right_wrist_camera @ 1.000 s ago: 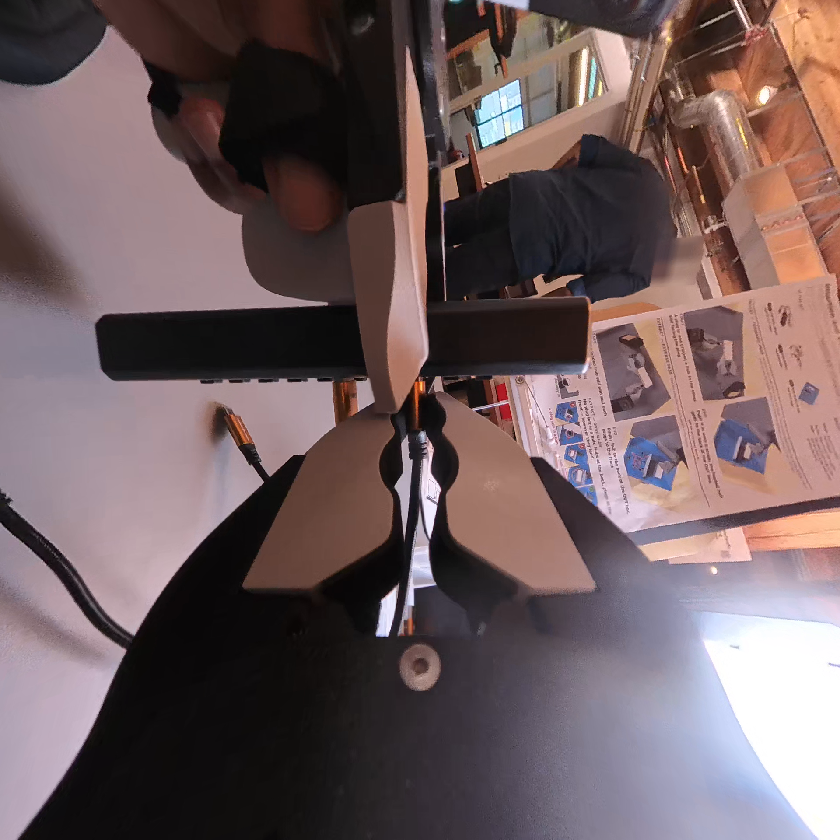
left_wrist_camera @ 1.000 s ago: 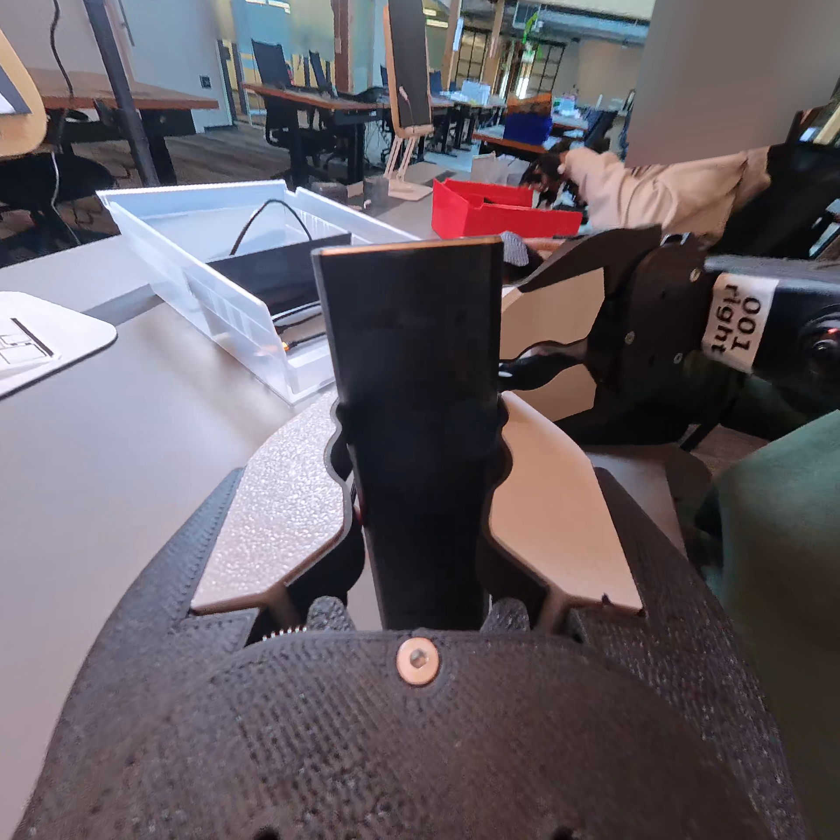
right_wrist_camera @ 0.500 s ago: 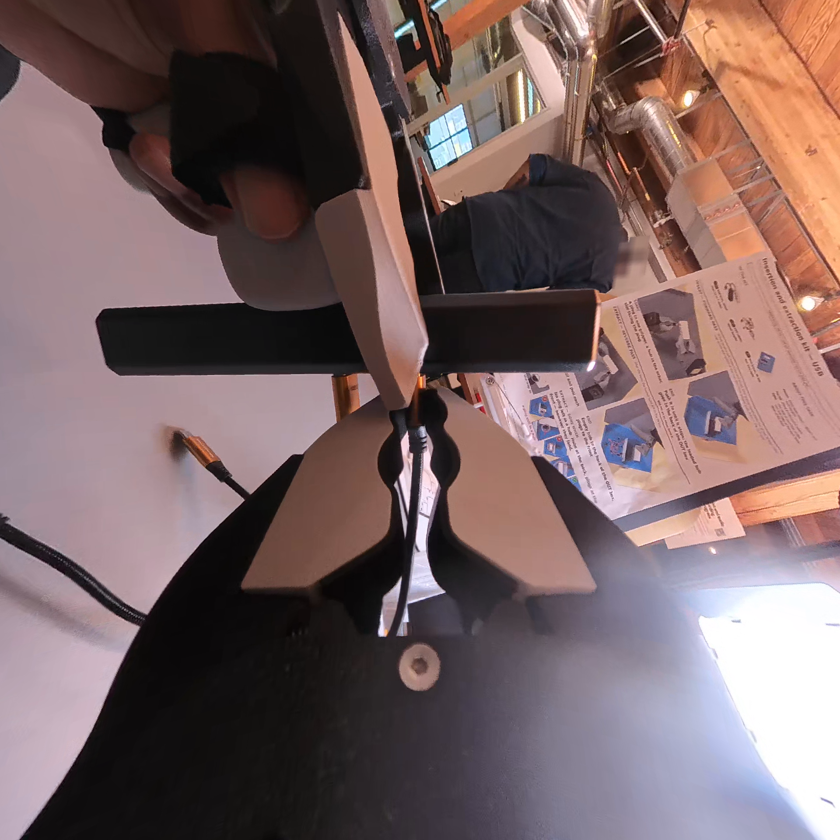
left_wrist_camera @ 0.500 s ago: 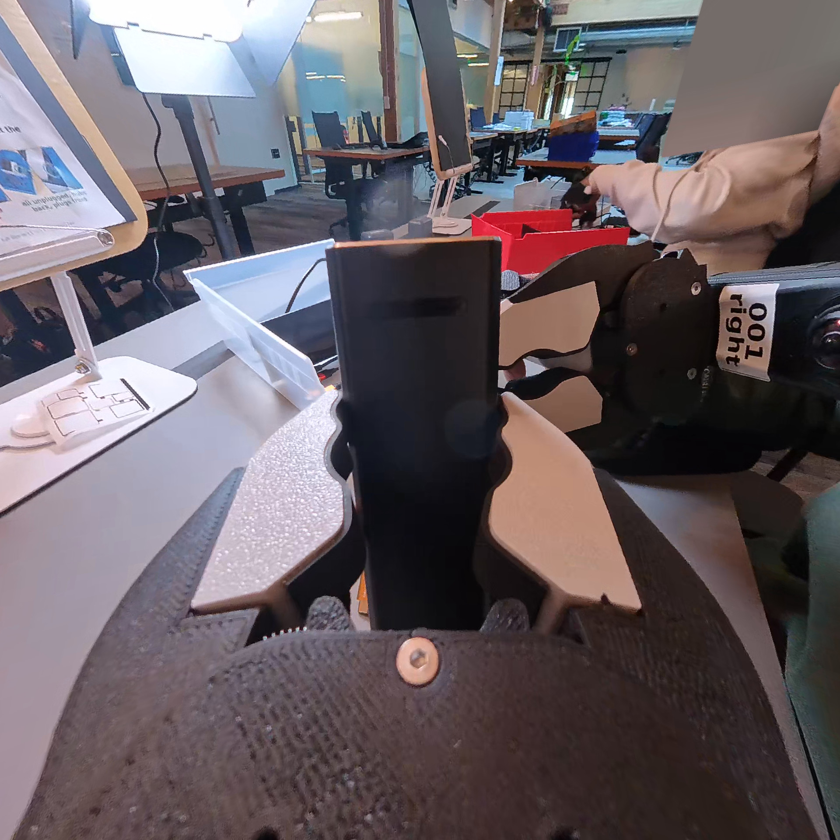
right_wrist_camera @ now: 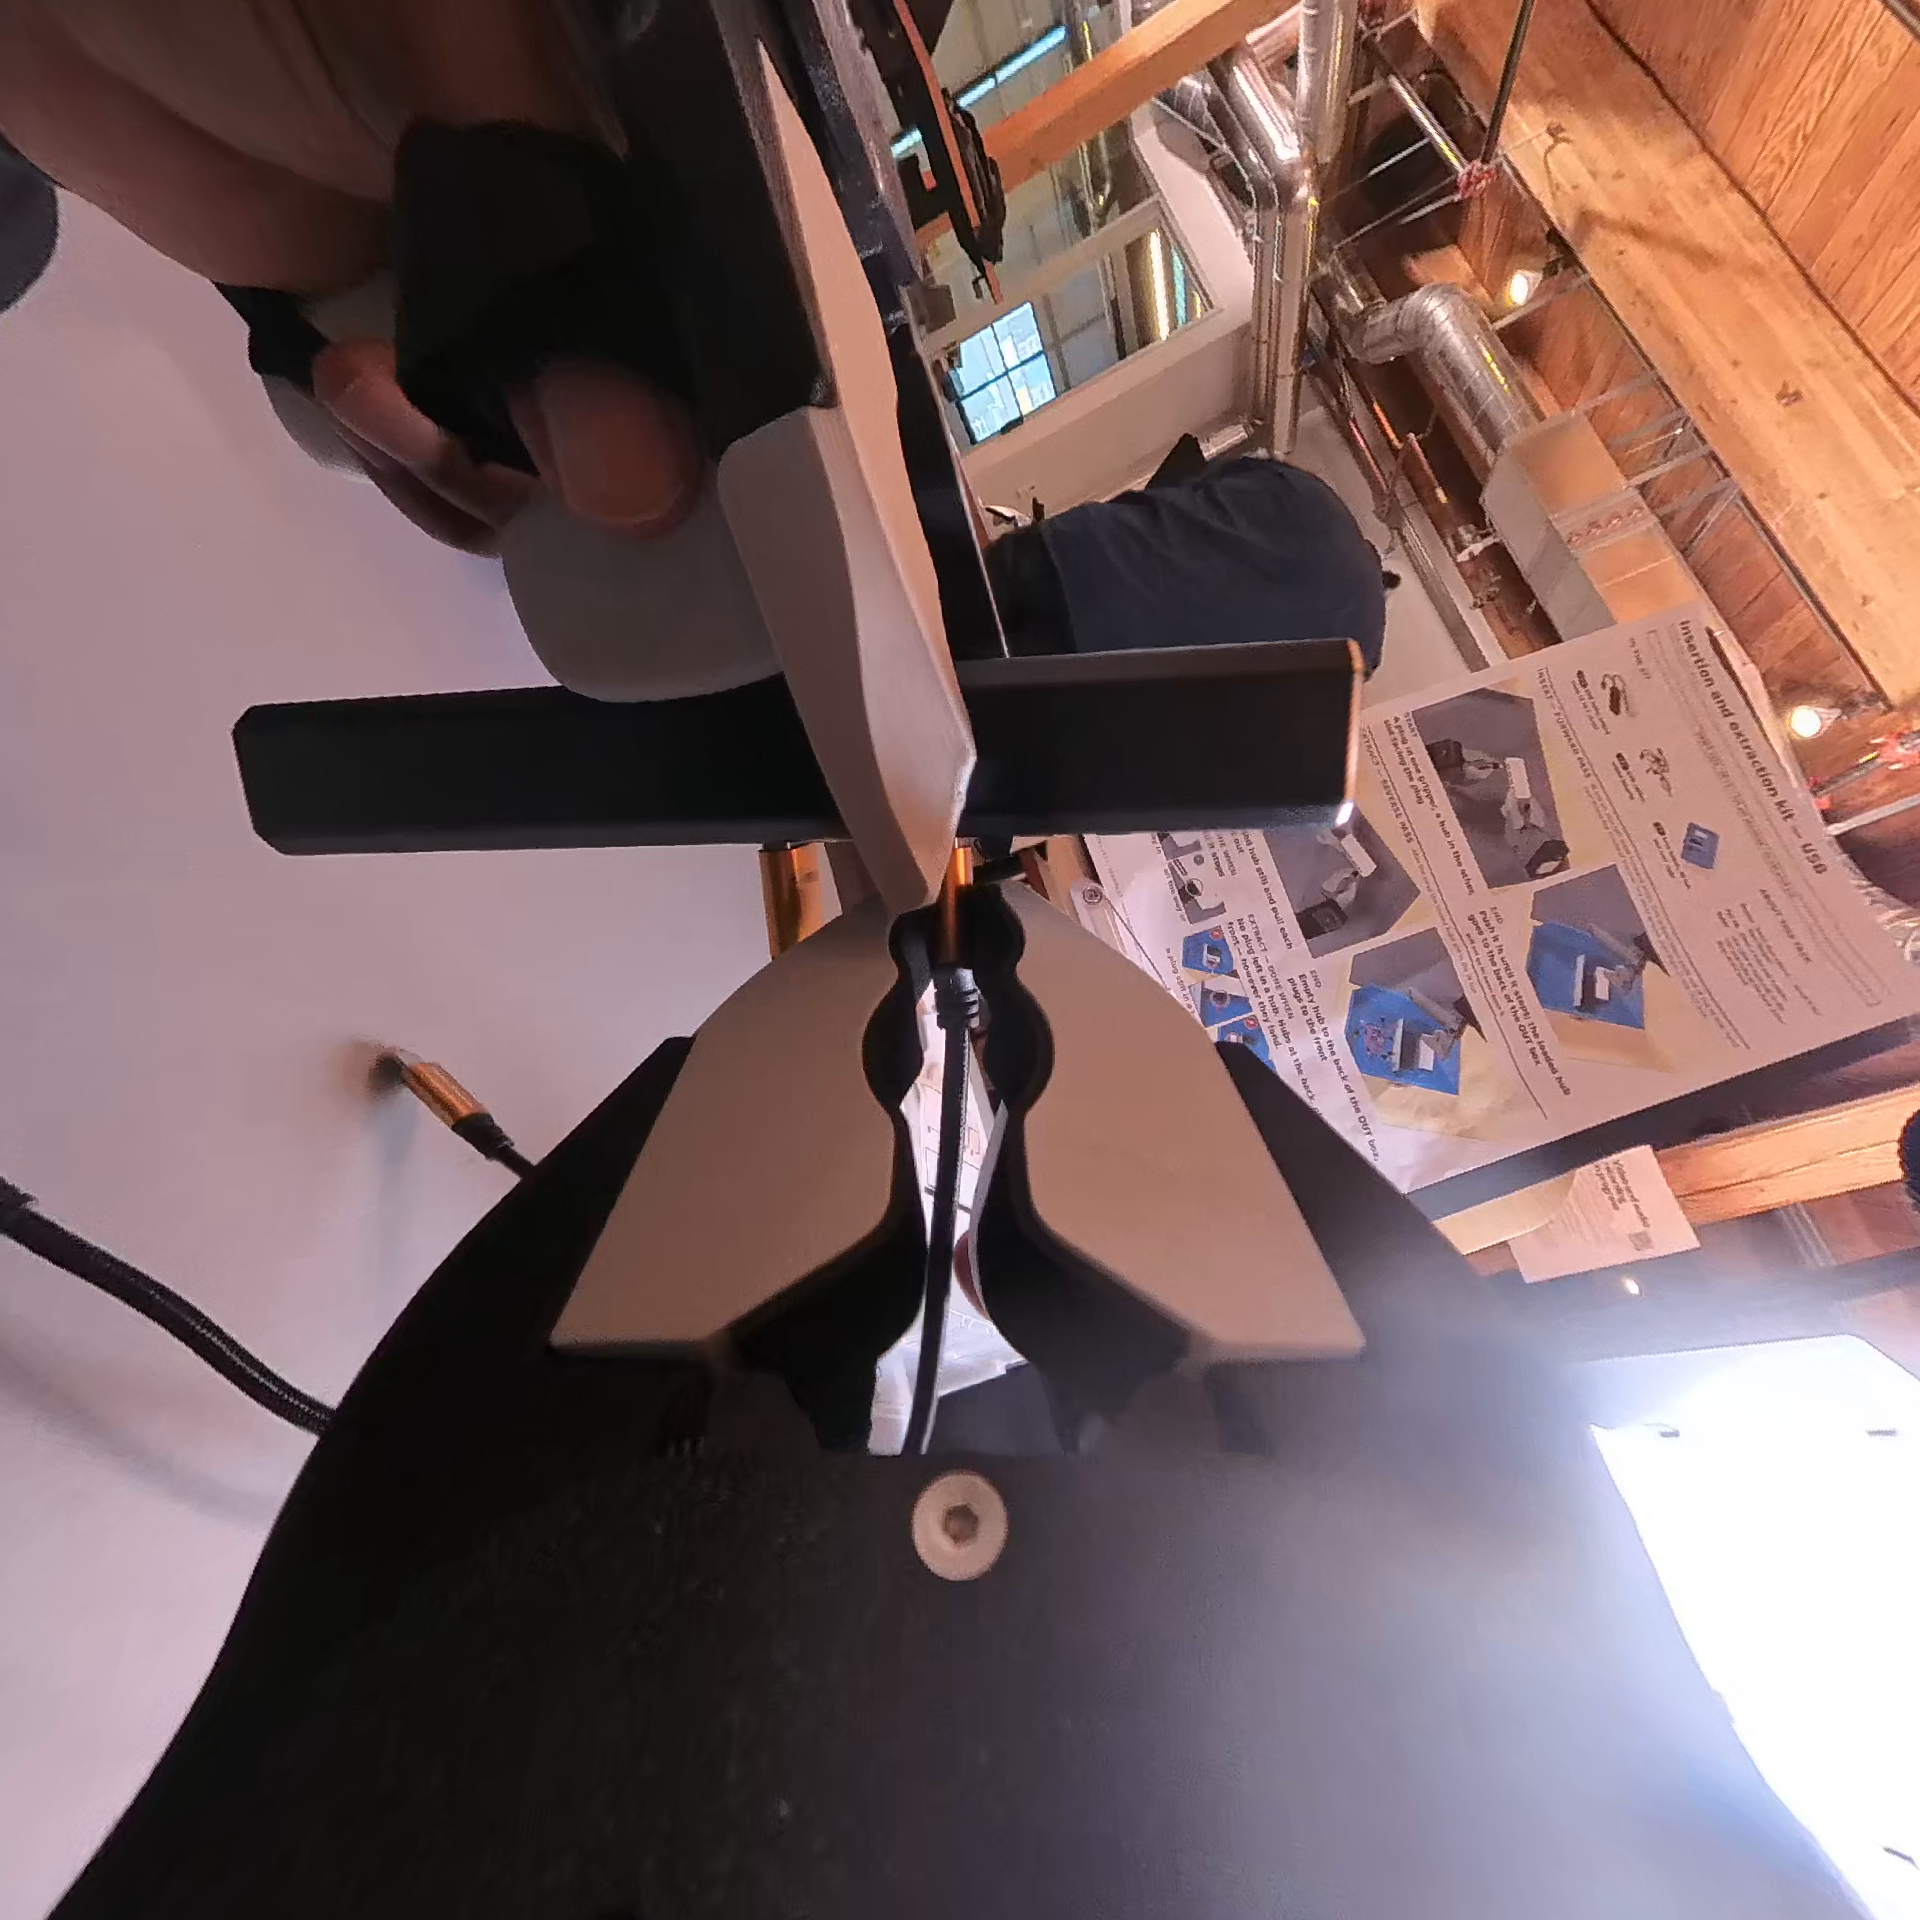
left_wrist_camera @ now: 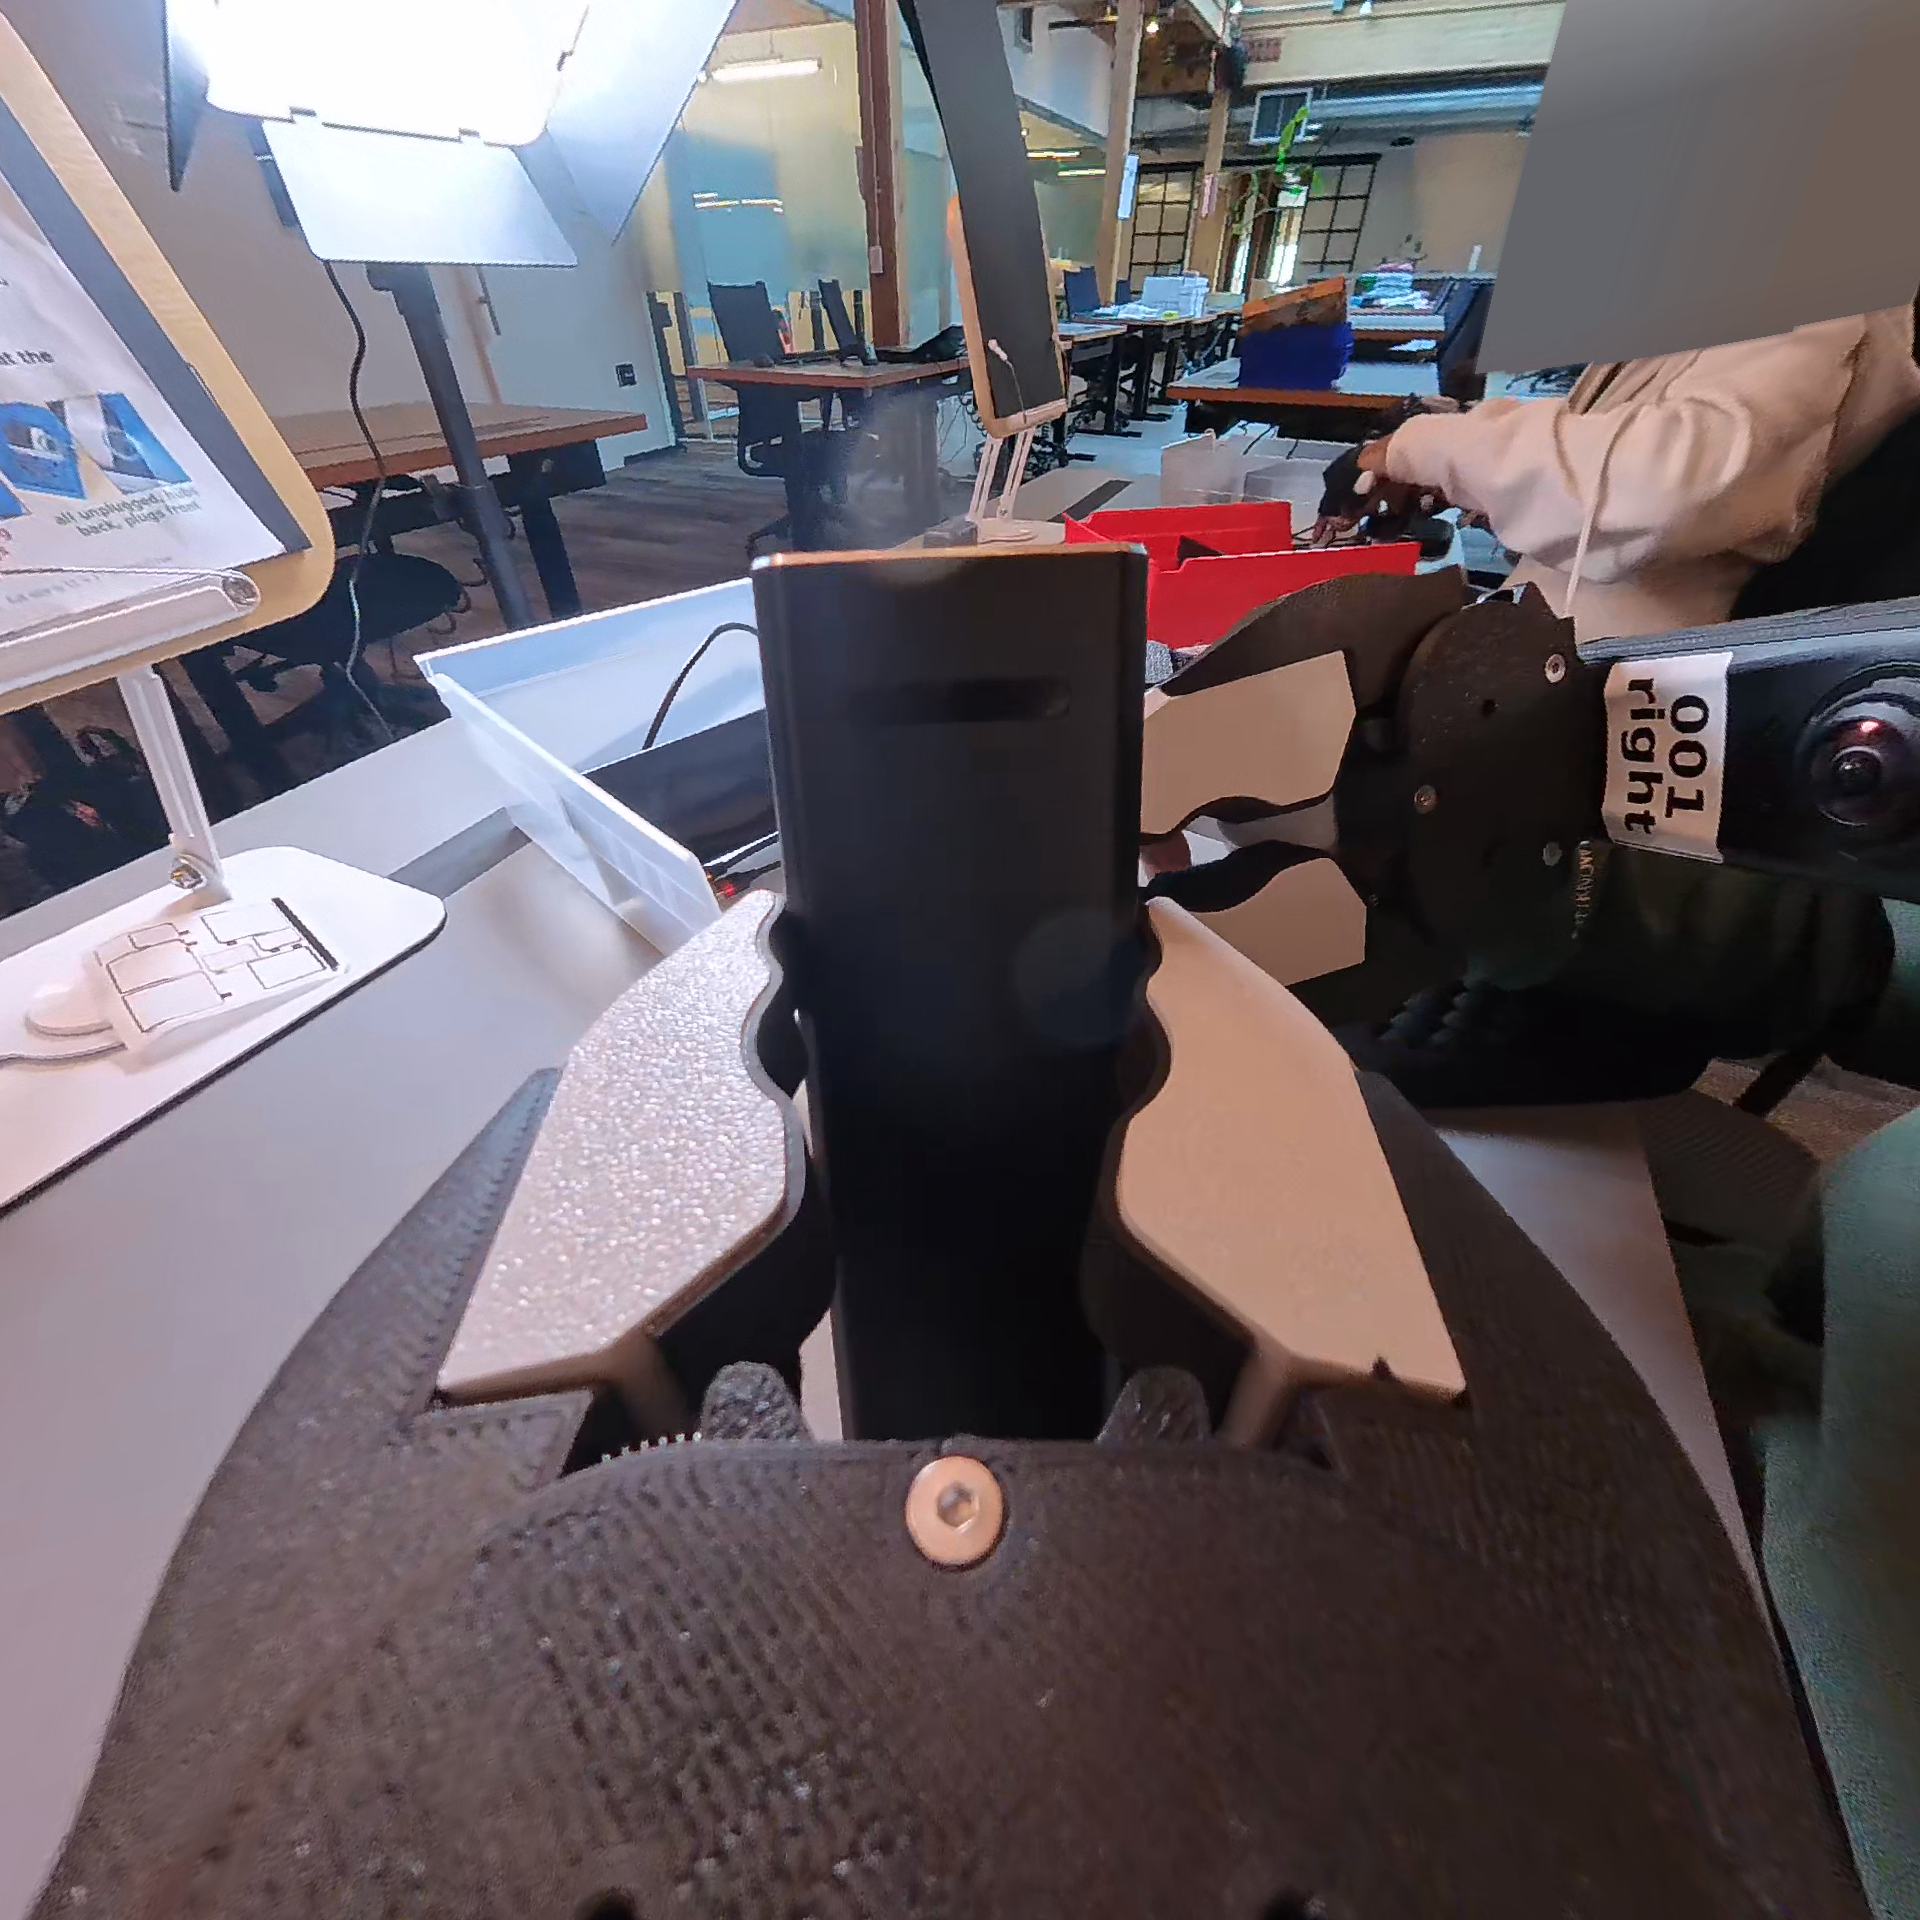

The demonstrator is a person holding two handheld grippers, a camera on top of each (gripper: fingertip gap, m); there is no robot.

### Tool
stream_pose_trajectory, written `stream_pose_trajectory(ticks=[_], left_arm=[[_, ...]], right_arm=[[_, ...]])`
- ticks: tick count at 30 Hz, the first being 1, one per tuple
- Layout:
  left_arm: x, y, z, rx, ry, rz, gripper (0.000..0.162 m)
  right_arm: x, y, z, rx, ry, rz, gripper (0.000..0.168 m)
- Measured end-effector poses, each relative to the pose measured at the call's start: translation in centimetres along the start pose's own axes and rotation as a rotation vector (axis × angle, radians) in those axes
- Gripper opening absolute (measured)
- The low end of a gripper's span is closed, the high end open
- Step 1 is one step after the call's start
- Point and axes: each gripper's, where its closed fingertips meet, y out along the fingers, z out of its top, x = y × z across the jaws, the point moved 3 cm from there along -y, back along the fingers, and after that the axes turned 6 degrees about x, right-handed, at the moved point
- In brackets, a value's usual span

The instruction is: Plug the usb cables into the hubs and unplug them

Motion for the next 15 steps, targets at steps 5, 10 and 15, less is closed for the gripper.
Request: stream_pose_trajectory(ticks=[5,10,15], left_arm=[[0.02,0.05,-0.17,-0.005,-0.017,-0.021,0.060],[0.01,0.10,-0.39,-0.007,-0.060,-0.049,0.060],[0.01,0.02,-0.42,-0.025,-0.068,-0.093,0.061]], right_arm=[[-0.07,-0.13,-0.09,-0.001,0.006,0.008,0.010],[-0.16,-0.29,-0.18,0.004,0.001,0.017,0.010],[-0.15,-0.25,0.03,0.020,0.039,0.044,0.010]])
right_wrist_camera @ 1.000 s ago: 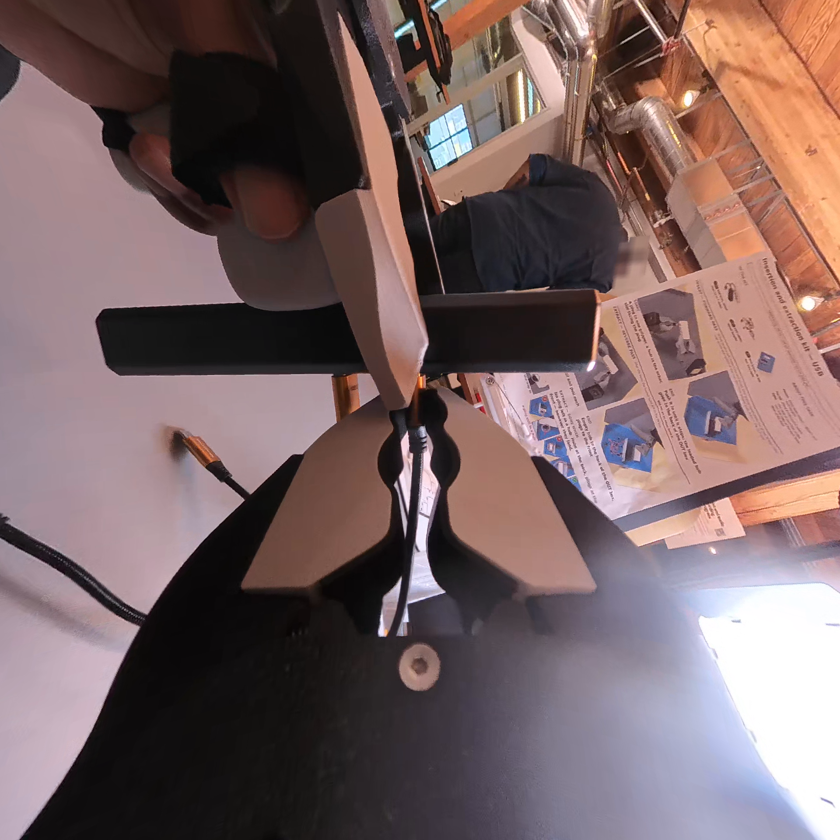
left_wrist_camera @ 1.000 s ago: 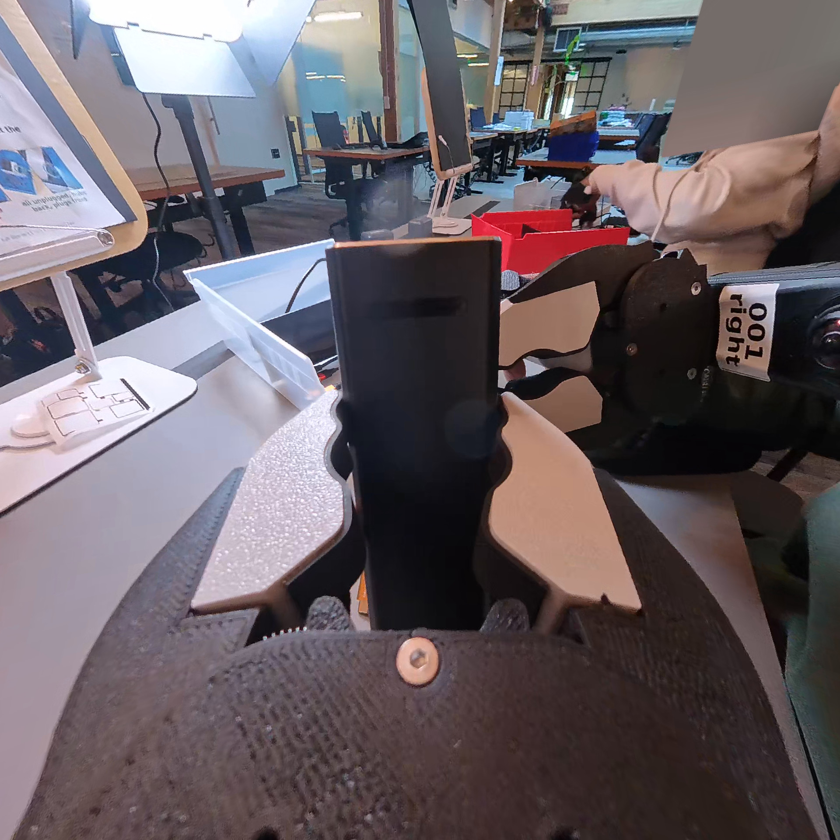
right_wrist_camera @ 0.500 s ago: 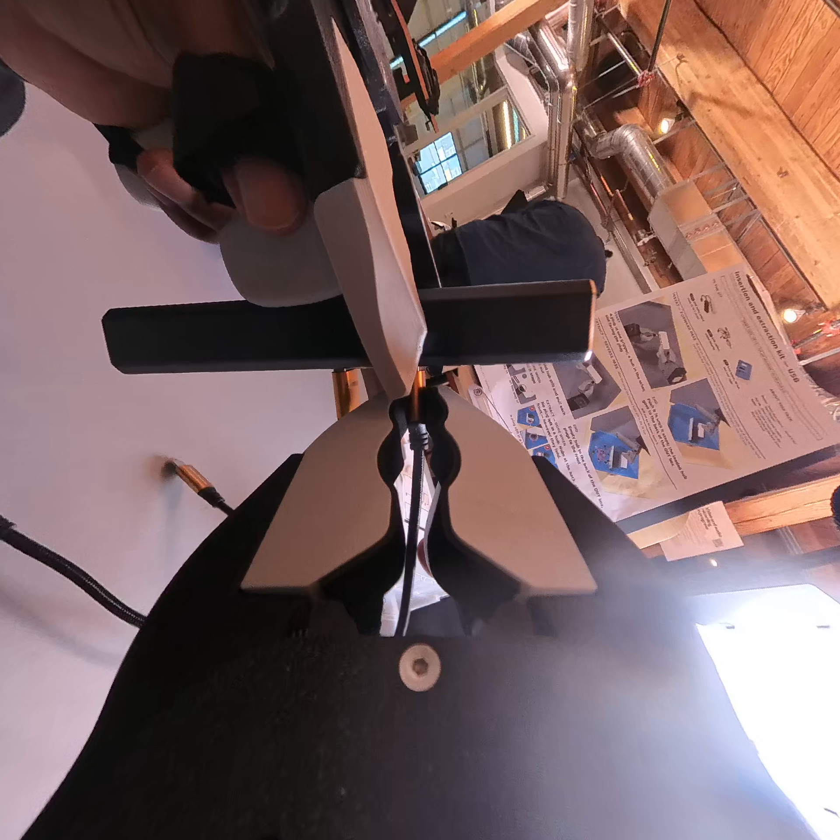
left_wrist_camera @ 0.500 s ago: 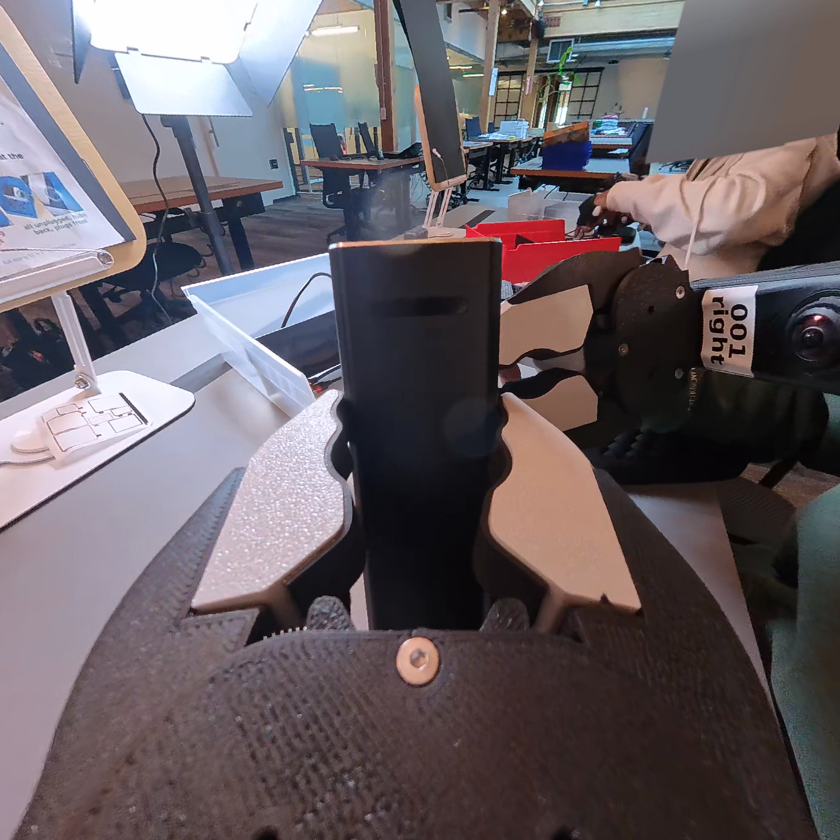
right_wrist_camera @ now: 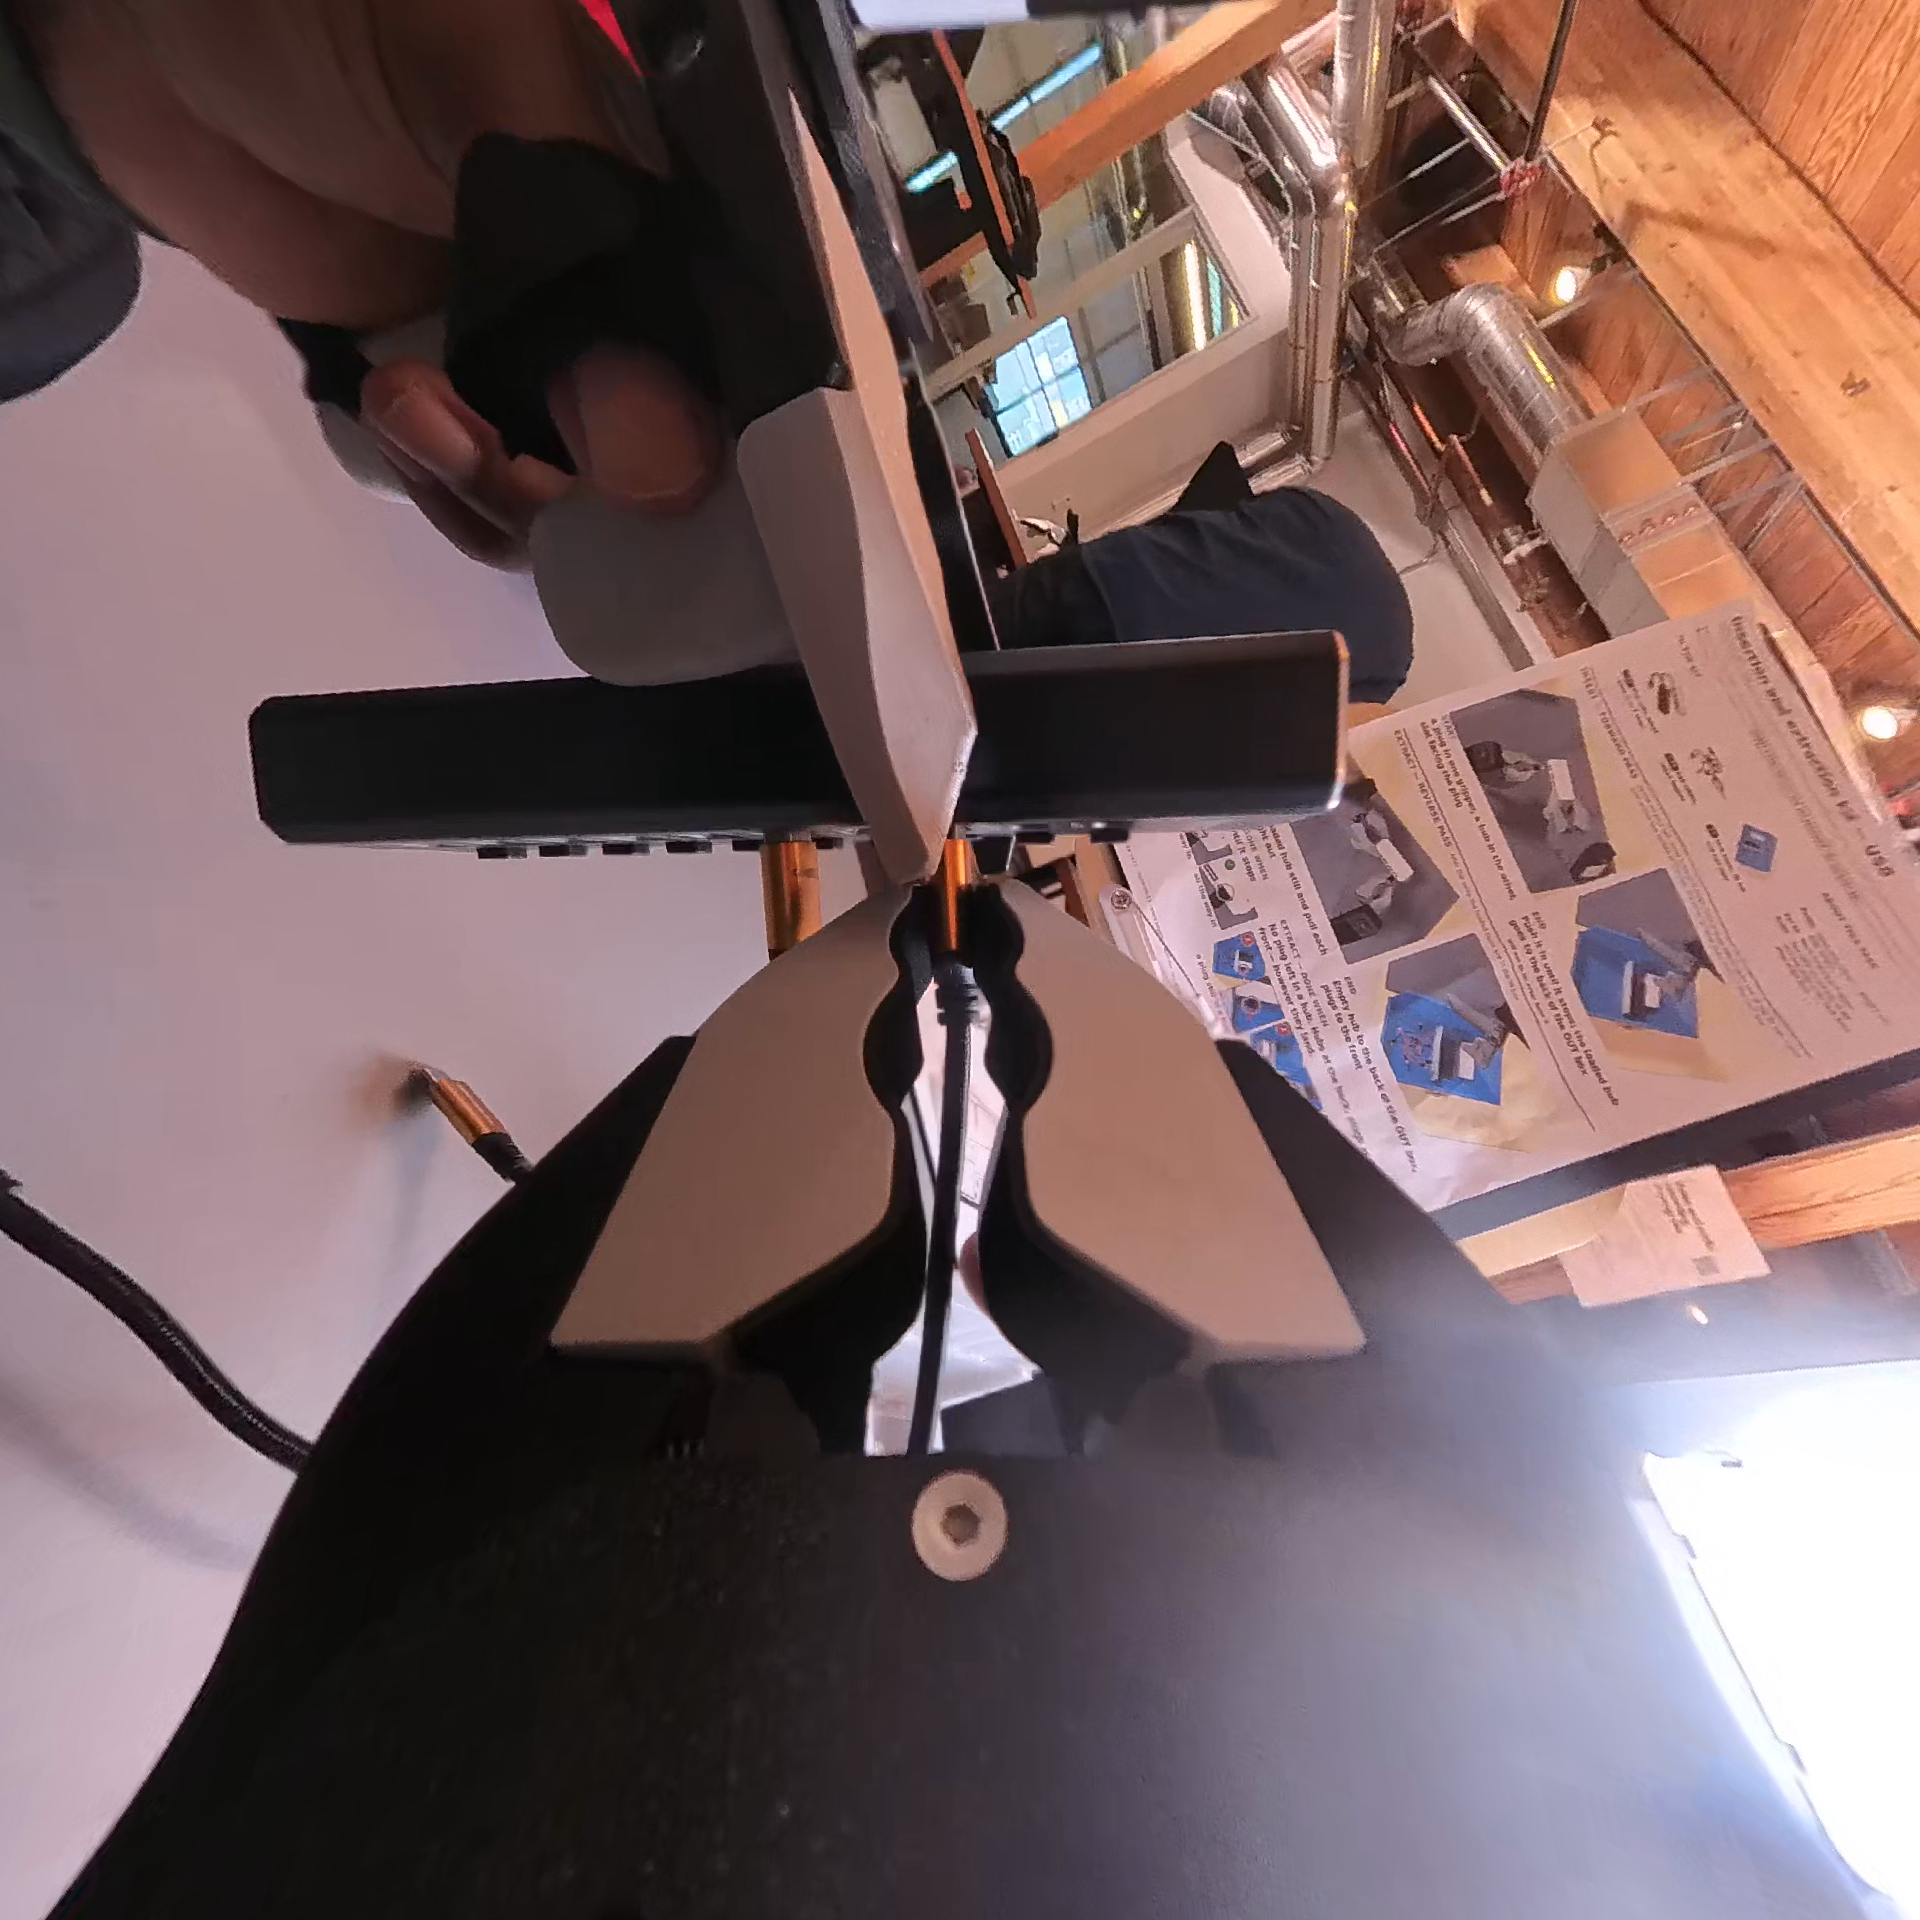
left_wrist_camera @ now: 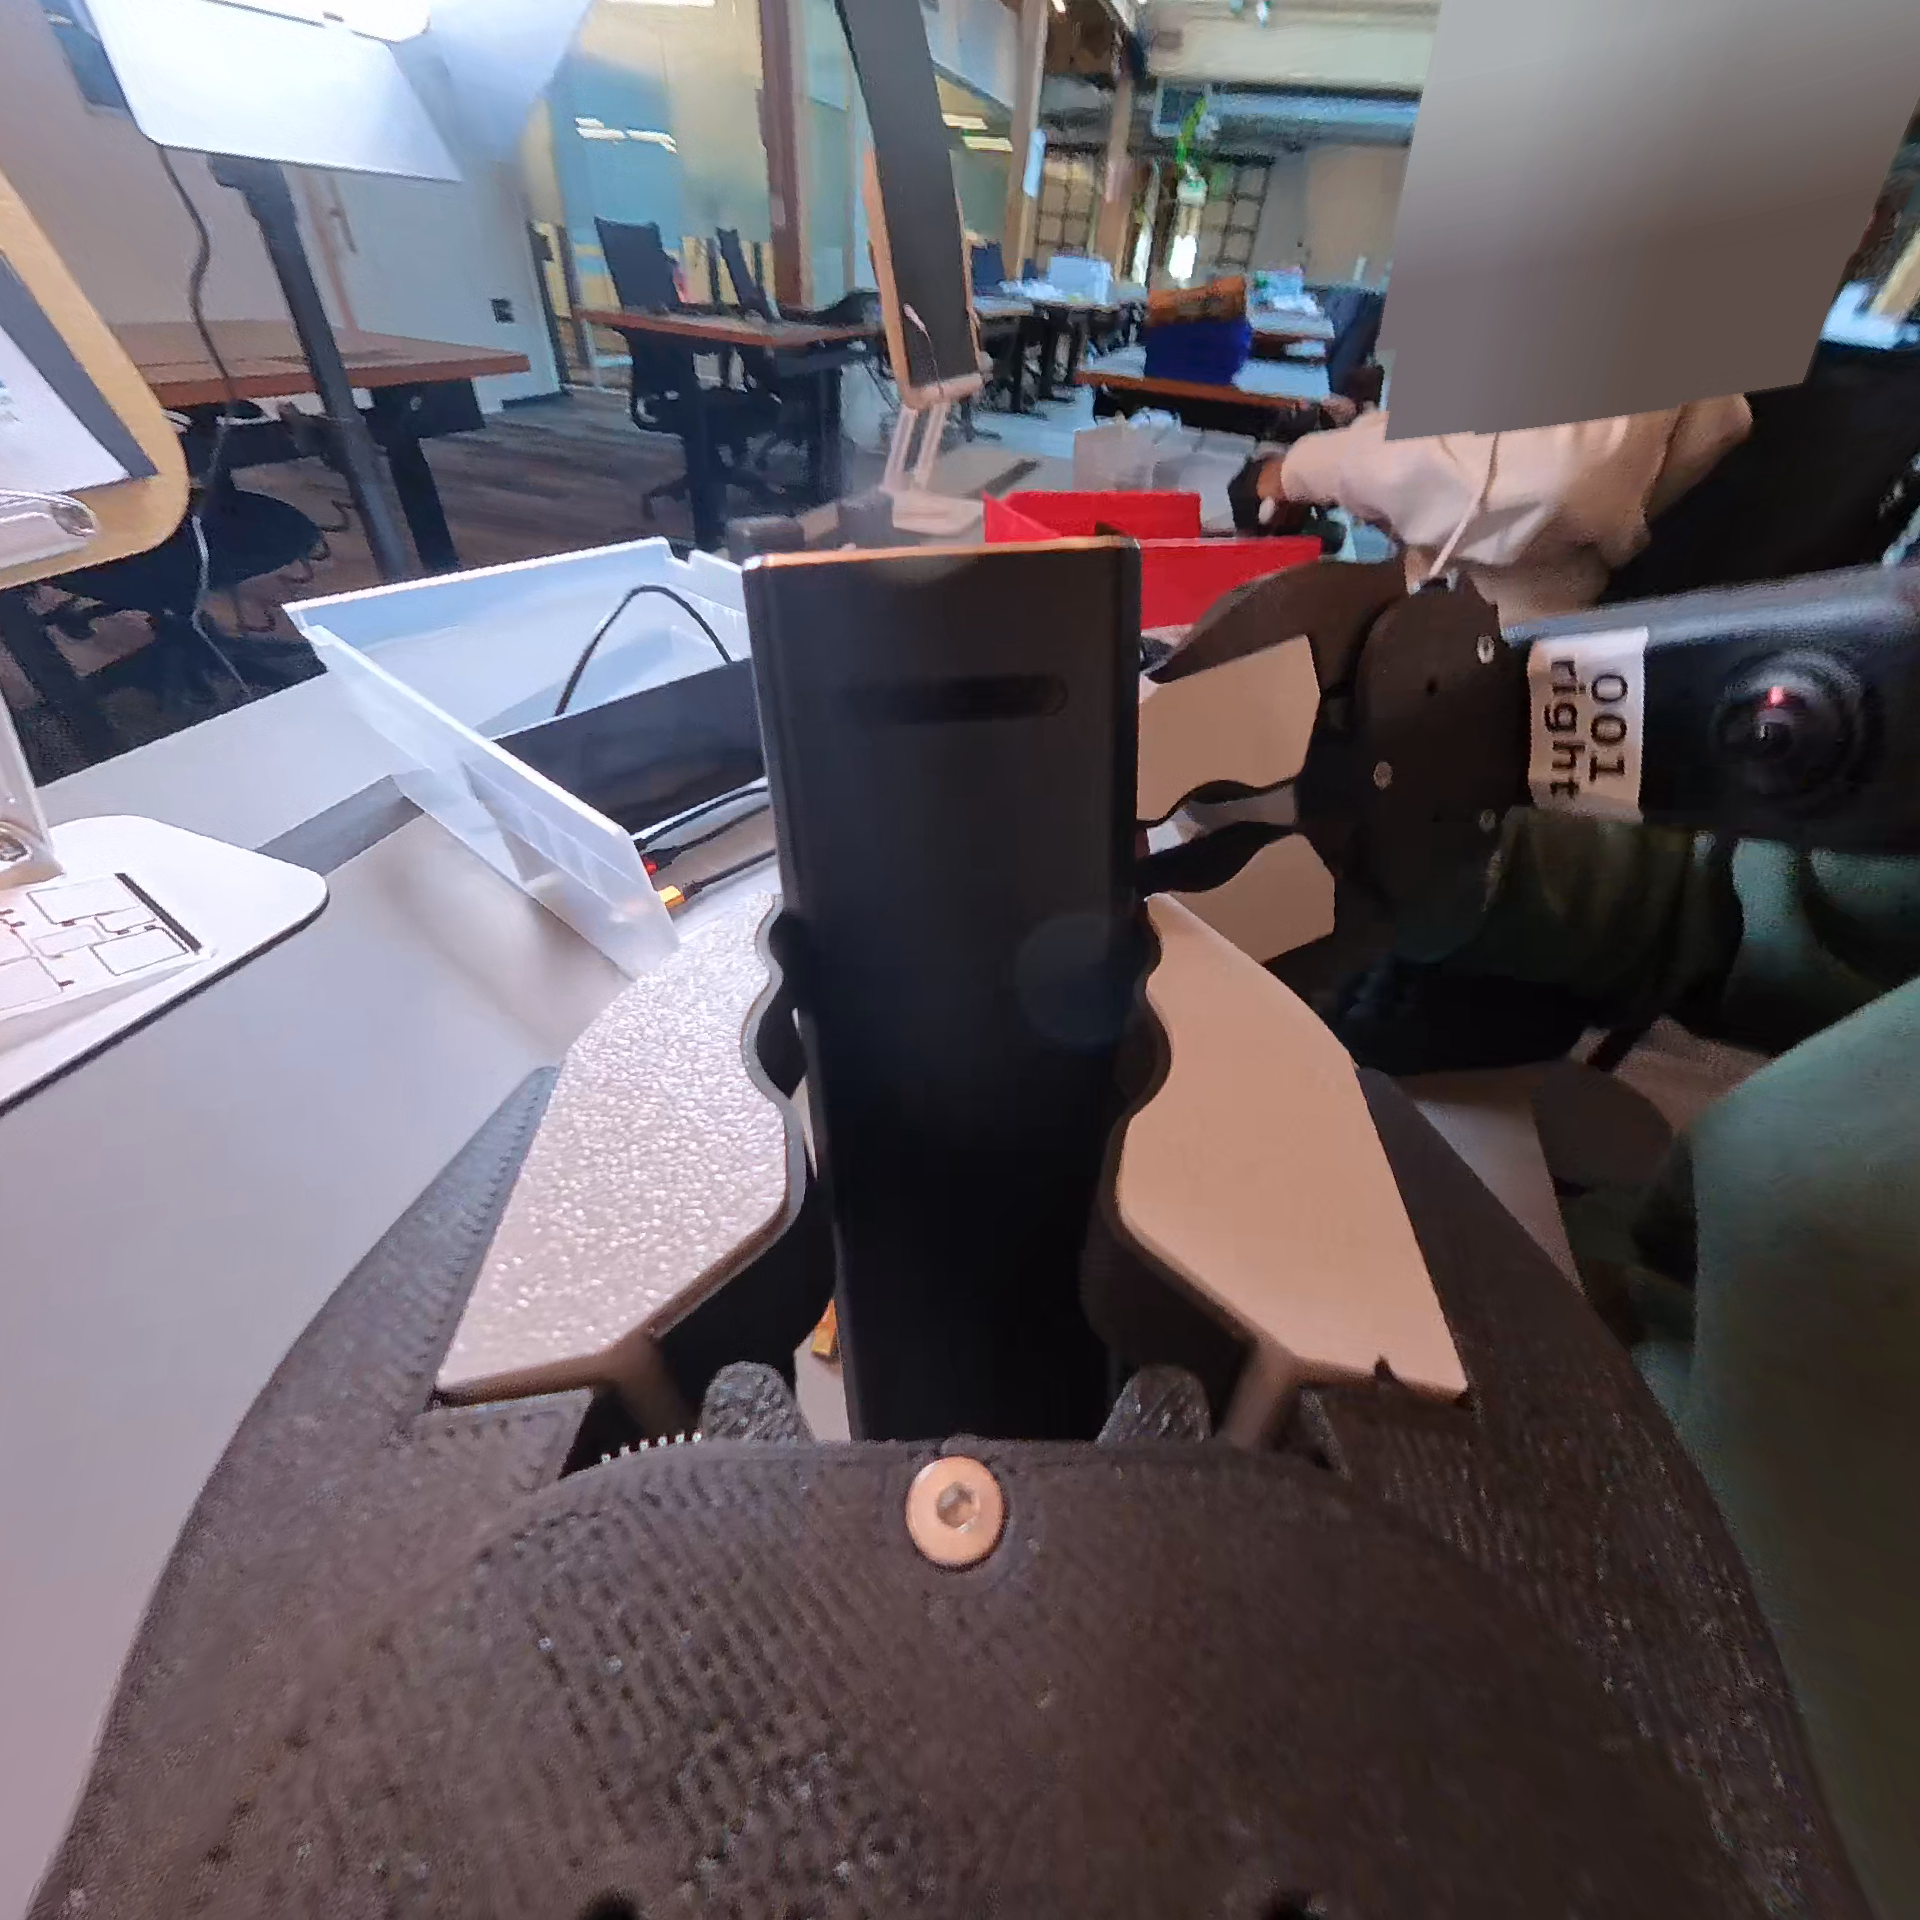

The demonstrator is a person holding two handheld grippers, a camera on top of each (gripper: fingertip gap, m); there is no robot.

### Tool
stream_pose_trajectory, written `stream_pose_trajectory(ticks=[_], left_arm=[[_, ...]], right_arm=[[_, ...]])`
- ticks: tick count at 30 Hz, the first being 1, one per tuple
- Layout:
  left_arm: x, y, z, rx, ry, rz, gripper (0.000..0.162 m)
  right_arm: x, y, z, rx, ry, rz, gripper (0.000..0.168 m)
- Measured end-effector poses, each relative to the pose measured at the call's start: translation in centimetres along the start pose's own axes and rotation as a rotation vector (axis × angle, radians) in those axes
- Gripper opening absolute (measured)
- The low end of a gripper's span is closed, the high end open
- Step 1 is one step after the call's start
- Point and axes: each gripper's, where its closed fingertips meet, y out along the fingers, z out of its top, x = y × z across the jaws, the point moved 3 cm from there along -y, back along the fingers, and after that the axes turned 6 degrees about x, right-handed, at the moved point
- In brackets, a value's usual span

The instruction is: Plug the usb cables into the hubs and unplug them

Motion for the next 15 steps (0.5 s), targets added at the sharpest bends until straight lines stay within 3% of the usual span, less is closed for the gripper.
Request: stream_pose_trajectory(ticks=[5,8,12,15], left_arm=[[0.5,-0.8,0.0,-0.024,0.106,-0.071,0.061],[1.0,-1.4,-0.3,-0.029,0.152,-0.128,0.061],[1.7,-1.0,-1.1,-0.058,0.207,-0.179,0.061],[1.8,-1.2,-1.2,-0.050,0.219,-0.187,0.061]], right_arm=[[-0.9,-0.4,-0.1,-0.032,0.358,0.245,0.013],[-0.5,-1.3,0.1,-0.002,0.617,0.422,0.036],[-1.4,-1.2,1.3,0.028,0.715,0.634,0.039],[-1.8,-0.8,1.8,0.054,0.702,0.686,0.025]])
